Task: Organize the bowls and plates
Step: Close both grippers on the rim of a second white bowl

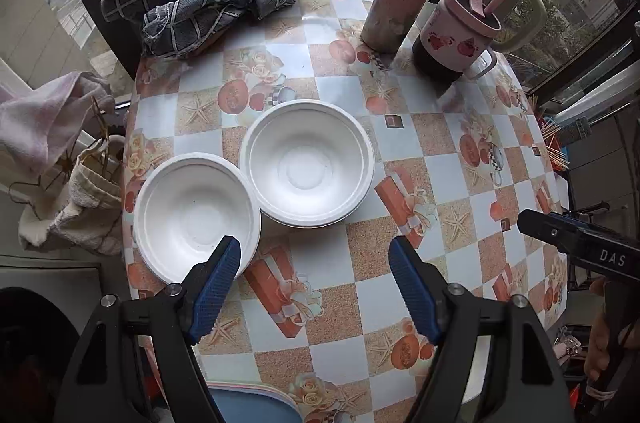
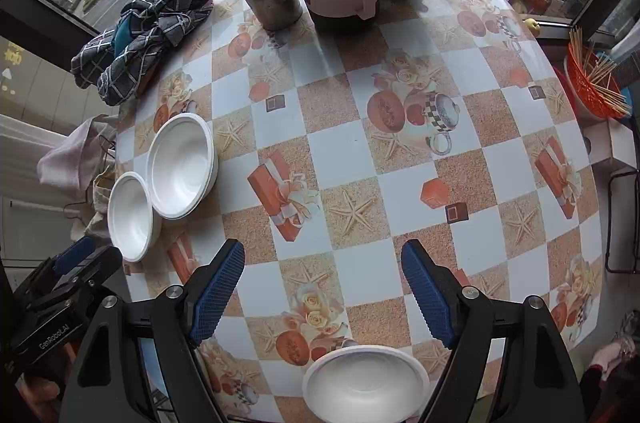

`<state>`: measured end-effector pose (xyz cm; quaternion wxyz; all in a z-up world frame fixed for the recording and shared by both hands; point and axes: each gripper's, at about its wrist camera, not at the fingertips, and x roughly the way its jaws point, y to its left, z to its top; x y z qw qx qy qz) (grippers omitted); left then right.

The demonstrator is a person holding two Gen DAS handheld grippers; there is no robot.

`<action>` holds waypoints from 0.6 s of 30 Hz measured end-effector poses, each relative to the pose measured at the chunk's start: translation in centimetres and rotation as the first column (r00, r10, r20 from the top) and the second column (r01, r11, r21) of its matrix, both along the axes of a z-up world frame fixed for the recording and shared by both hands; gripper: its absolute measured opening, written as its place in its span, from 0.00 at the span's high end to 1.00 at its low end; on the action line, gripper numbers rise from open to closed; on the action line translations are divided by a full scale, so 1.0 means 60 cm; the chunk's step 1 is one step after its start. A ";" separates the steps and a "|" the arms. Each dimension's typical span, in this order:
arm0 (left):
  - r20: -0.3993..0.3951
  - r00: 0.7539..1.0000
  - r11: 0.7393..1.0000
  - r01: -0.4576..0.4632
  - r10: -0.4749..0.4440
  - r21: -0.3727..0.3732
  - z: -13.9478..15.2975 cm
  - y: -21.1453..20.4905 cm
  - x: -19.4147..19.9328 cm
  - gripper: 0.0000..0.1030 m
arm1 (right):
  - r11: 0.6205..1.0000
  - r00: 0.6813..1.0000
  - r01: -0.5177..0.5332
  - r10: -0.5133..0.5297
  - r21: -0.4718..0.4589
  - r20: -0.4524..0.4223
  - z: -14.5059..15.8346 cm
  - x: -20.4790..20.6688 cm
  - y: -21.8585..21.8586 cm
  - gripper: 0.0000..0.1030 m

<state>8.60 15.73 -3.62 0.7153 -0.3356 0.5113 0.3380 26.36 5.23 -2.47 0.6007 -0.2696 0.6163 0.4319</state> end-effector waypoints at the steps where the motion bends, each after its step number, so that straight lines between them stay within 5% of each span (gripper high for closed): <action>1: -0.016 1.000 1.000 -0.009 0.009 0.005 -0.007 0.019 0.002 0.22 | 1.000 1.000 -0.011 0.011 -0.009 -0.010 -0.011 -0.005 0.019 0.21; 10: -0.155 0.988 1.000 0.007 -0.003 0.028 -0.115 0.147 0.038 0.23 | 0.995 0.991 -0.076 0.067 -0.071 -0.116 -0.117 -0.073 0.129 0.21; 18: -0.264 0.962 0.997 0.073 -0.070 0.000 -0.197 0.189 0.067 0.23 | 0.995 0.981 -0.050 0.032 -0.086 -0.193 -0.184 -0.109 0.161 0.21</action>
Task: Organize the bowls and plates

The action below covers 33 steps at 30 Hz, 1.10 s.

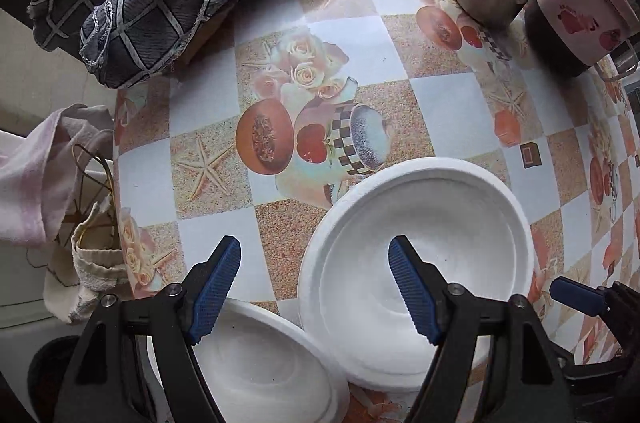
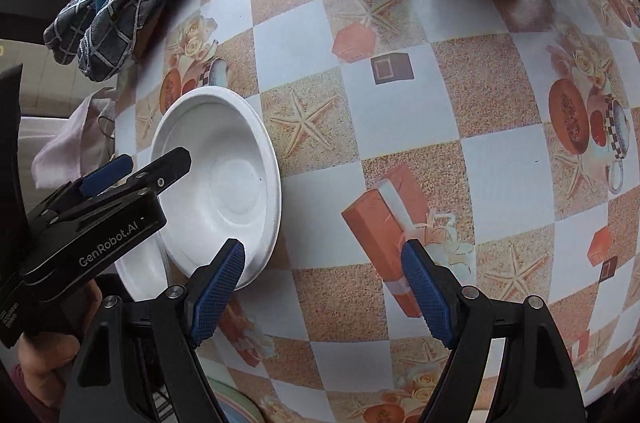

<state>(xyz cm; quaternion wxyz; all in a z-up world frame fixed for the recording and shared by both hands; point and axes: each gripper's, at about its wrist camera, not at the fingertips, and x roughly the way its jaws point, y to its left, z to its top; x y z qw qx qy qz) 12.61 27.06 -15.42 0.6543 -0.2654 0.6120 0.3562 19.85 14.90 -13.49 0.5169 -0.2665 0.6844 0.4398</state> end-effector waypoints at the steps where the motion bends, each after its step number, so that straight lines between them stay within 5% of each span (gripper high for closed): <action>1: -0.005 1.000 1.000 0.004 -0.004 -0.008 -0.006 0.002 0.002 0.23 | 1.000 1.000 -0.004 0.004 -0.003 -0.001 -0.005 -0.004 0.003 0.21; 3: -0.009 1.000 1.000 0.017 -0.018 -0.025 -0.016 0.004 0.007 0.23 | 1.000 1.000 -0.005 0.005 -0.002 -0.012 -0.013 -0.009 0.007 0.21; 5: -0.049 0.997 0.998 0.052 -0.054 -0.029 -0.030 0.002 0.017 0.27 | 1.000 1.000 -0.012 0.012 -0.006 -0.017 -0.019 -0.014 0.011 0.39; 8: -0.064 0.992 0.993 0.101 -0.105 -0.060 -0.042 -0.009 0.030 0.49 | 1.000 0.996 0.013 -0.013 -0.004 -0.085 -0.030 -0.012 0.014 0.54; 10: -0.069 0.991 0.992 0.109 -0.114 -0.061 -0.040 -0.017 0.037 0.53 | 1.000 0.991 0.023 -0.024 -0.008 -0.135 -0.035 -0.008 0.014 0.70; 14: -0.043 0.990 0.987 0.126 -0.131 -0.097 -0.037 -0.043 0.050 0.63 | 1.000 0.996 -0.002 -0.001 -0.026 -0.091 -0.034 0.008 0.002 0.80; 25: 0.026 0.972 0.960 0.234 -0.233 -0.152 -0.040 -0.223 0.068 0.67 | 0.989 0.997 -0.078 0.078 -0.122 -0.004 -0.034 0.072 -0.124 0.80; 33: 0.061 0.986 0.966 0.167 -0.158 -0.200 -0.048 -0.309 0.018 0.67 | 0.990 0.999 -0.043 0.041 -0.136 -0.019 -0.037 0.082 -0.200 0.80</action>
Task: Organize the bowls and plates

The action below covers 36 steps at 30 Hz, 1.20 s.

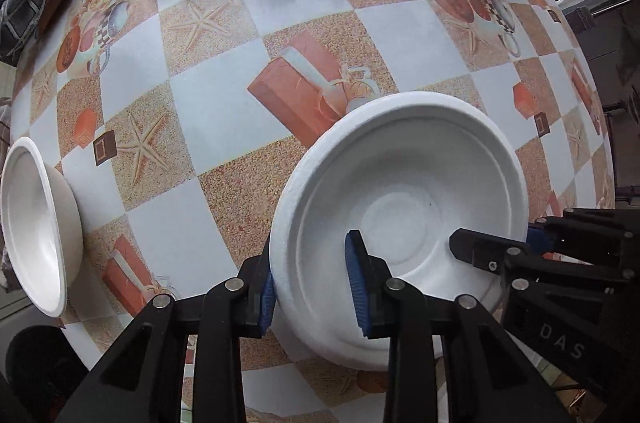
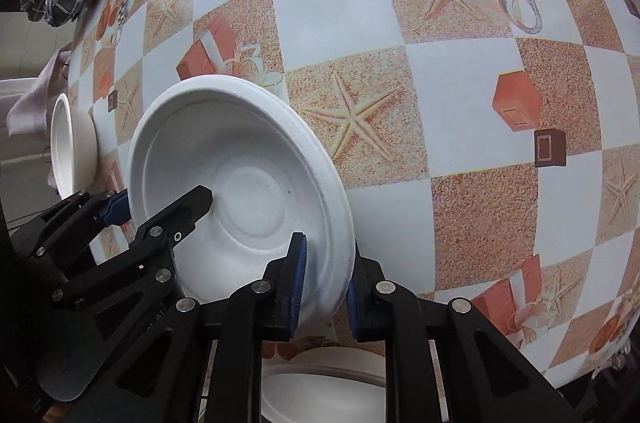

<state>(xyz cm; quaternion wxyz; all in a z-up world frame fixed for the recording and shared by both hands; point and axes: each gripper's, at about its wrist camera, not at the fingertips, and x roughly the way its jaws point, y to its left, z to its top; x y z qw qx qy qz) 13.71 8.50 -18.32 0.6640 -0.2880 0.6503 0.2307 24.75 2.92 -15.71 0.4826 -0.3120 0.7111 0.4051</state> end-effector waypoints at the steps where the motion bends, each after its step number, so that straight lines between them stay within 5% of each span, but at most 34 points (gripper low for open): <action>1: 0.002 1.000 1.000 -0.009 0.009 -0.005 -0.001 -0.004 -0.008 0.67 | 1.000 1.000 0.007 -0.007 0.002 -0.007 0.000 0.000 -0.003 0.80; 7: -0.011 0.997 0.996 -0.074 0.074 -0.040 -0.004 -0.015 -0.061 0.67 | 0.999 0.999 0.031 -0.030 0.022 -0.031 0.012 -0.009 -0.012 0.80; 16: 0.041 0.995 0.995 -0.096 0.095 0.023 0.050 -0.020 -0.127 0.67 | 0.996 1.000 0.014 -0.012 0.083 -0.027 0.059 -0.027 -0.021 0.80; 25: 0.111 0.993 0.998 -0.044 0.039 0.046 0.151 -0.050 -0.079 0.67 | 0.991 0.998 0.068 -0.067 0.114 -0.017 0.115 0.037 -0.100 0.80; 36: 0.125 0.984 0.992 0.125 -0.128 0.030 0.150 -0.140 -0.023 0.67 | 0.979 0.982 0.185 -0.186 0.086 0.011 0.140 0.053 -0.200 0.80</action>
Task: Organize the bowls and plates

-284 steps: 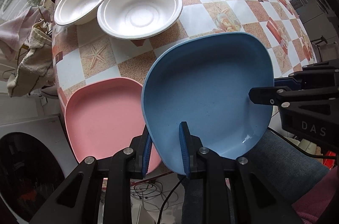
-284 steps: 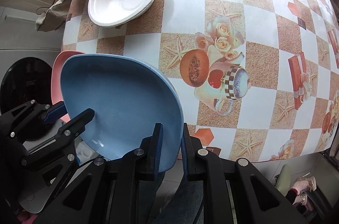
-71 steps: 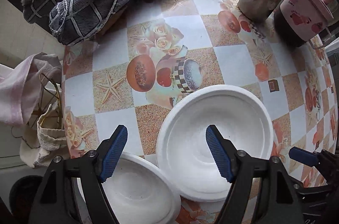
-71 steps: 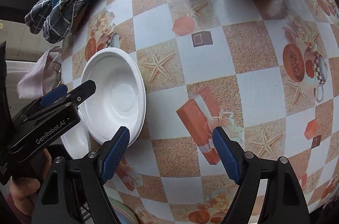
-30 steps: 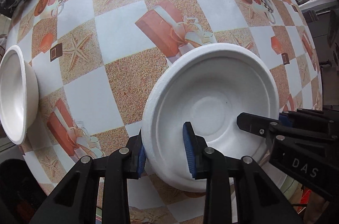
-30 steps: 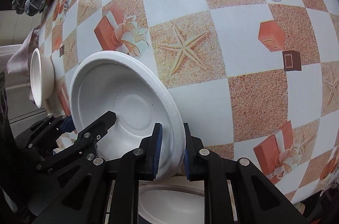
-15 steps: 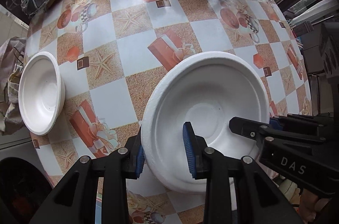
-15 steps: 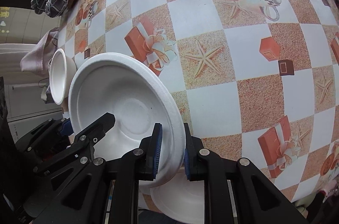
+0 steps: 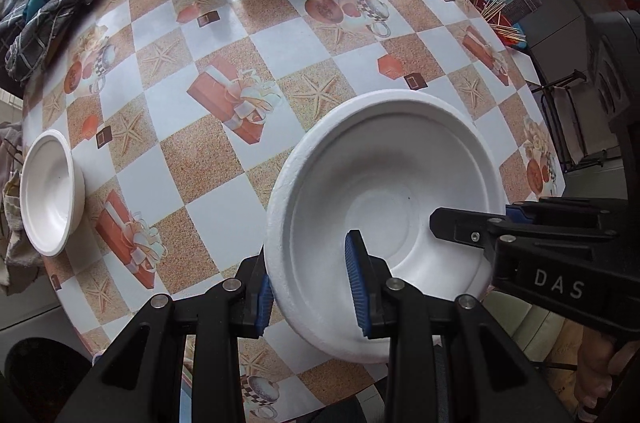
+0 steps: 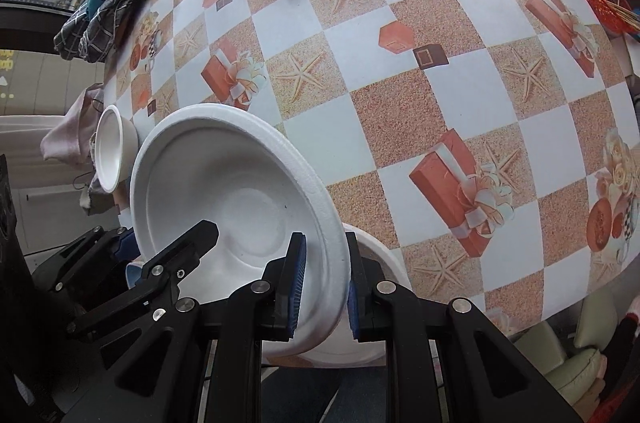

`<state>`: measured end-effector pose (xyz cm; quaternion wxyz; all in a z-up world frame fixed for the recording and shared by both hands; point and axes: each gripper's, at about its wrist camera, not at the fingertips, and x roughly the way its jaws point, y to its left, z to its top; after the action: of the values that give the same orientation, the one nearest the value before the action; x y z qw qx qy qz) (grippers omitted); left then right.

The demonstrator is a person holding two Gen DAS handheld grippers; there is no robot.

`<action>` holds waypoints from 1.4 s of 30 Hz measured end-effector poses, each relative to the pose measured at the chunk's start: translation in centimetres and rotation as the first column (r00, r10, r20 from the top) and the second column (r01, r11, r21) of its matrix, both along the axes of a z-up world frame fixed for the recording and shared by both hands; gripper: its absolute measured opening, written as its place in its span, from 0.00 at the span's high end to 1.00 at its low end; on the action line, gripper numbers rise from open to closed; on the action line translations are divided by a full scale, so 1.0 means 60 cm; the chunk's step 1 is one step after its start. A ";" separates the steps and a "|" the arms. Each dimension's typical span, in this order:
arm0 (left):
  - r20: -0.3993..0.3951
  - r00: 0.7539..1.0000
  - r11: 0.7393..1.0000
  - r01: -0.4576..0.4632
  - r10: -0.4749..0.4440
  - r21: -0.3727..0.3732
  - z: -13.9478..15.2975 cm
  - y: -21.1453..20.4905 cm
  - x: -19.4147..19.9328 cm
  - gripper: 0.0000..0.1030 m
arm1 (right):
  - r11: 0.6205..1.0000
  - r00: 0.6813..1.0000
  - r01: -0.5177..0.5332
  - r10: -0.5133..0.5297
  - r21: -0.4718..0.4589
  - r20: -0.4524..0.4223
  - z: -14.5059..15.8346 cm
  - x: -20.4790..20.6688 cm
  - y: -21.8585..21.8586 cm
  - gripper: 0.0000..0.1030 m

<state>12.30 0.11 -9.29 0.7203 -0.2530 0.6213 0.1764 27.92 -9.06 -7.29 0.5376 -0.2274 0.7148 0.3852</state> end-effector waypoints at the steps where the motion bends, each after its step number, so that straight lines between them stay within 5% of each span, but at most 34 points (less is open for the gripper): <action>1: -0.001 1.000 1.000 0.011 -0.011 -0.007 -0.002 -0.009 0.001 0.67 | 1.000 1.000 0.008 -0.008 -0.007 -0.001 -0.002 -0.001 -0.011 0.80; 14: -0.043 0.990 0.990 0.134 -0.136 -0.033 -0.028 -0.085 -0.011 0.63 | 0.994 0.996 0.086 -0.087 -0.065 -0.012 -0.027 -0.020 -0.089 0.80; 19: -0.063 0.990 0.992 0.126 -0.127 -0.023 -0.031 -0.090 -0.017 0.40 | 0.990 0.991 0.130 -0.132 -0.062 -0.023 -0.026 -0.017 -0.101 0.79; 21: -0.057 0.991 0.993 0.117 -0.118 -0.014 -0.026 -0.087 -0.023 0.35 | 0.987 0.989 0.145 -0.146 -0.074 -0.010 -0.025 -0.012 -0.103 0.66; 22: -0.053 0.992 0.994 0.110 -0.110 -0.015 -0.024 -0.084 -0.028 0.34 | 0.986 0.988 0.153 -0.154 -0.069 -0.005 -0.023 -0.009 -0.105 0.41; 23: -0.048 0.994 0.995 0.099 -0.100 -0.017 -0.022 -0.080 -0.033 0.32 | 0.985 0.987 0.161 -0.161 -0.059 -0.002 -0.021 -0.006 -0.107 0.25; 32: -0.056 0.998 0.998 -0.043 0.040 -0.049 -0.024 -0.040 -0.118 0.27 | 0.981 0.983 0.180 -0.178 -0.072 0.043 -0.004 0.001 -0.100 0.25; 42: -0.024 0.982 0.980 -0.190 0.189 -0.062 -0.008 0.003 -0.182 0.27 | 0.999 0.999 0.036 -0.035 -0.026 0.022 0.020 -0.066 -0.019 0.25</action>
<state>1.37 0.27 -9.77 0.6863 -0.3322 0.6061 0.2264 23.96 -10.20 -6.10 0.5489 -0.2259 0.7180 0.3635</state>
